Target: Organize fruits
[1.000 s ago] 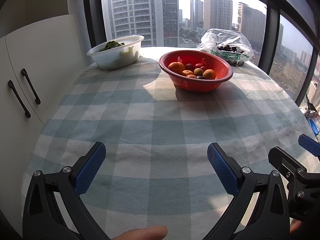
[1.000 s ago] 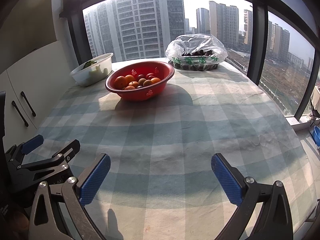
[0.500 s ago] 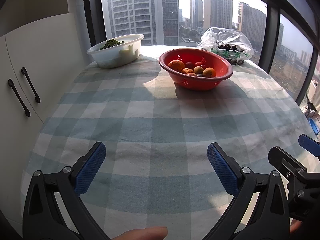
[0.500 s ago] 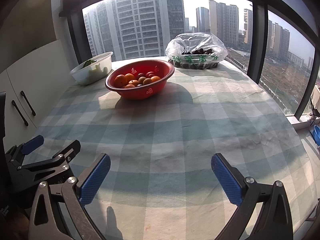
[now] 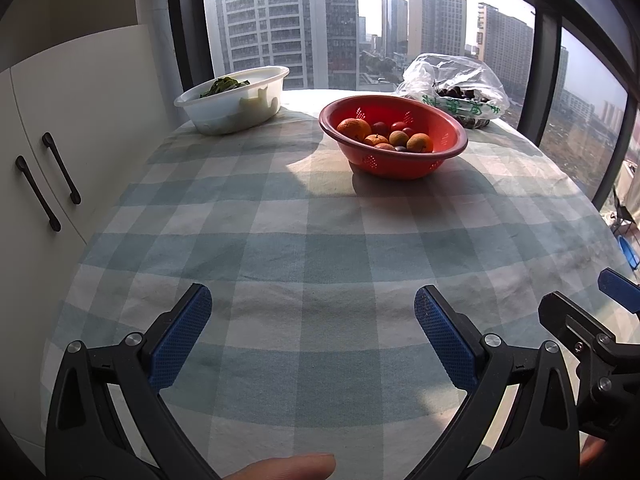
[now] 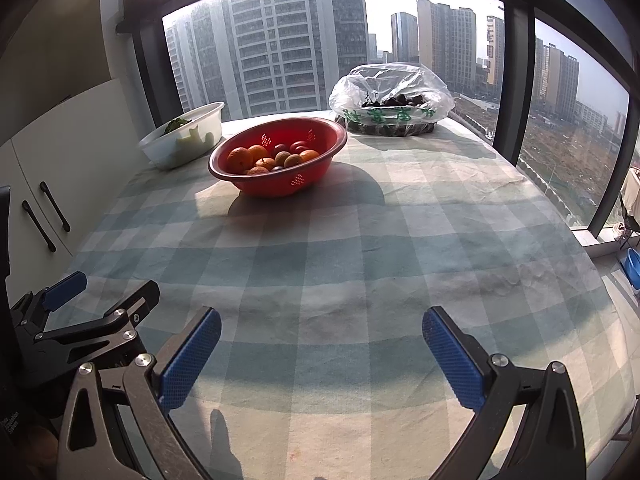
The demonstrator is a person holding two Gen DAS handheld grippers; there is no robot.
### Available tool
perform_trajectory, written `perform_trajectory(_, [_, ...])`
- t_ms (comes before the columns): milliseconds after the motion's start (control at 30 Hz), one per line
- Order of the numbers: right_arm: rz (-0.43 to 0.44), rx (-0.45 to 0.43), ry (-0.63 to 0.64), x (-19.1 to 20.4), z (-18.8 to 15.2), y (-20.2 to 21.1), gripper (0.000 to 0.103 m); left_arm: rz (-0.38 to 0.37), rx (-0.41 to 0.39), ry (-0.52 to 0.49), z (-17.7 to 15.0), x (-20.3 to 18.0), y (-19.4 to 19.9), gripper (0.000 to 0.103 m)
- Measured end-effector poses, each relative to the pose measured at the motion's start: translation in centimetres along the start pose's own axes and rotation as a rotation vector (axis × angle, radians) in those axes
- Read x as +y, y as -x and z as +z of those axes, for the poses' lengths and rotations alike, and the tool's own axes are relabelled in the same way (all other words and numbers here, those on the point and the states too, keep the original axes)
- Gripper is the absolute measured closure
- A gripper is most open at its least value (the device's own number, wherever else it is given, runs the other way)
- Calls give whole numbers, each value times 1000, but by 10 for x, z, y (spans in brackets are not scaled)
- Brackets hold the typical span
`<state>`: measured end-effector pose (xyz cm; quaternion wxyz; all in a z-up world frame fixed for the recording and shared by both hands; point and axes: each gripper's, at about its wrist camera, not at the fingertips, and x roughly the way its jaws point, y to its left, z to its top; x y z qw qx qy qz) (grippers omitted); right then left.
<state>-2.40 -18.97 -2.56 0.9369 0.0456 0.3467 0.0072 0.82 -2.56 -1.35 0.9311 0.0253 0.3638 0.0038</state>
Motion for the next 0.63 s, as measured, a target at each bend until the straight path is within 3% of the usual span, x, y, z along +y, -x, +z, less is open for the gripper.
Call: perform_trajectory(633, [1,12,-5,-2,-2,-2,0,1,4,19,-3,5,-4,0])
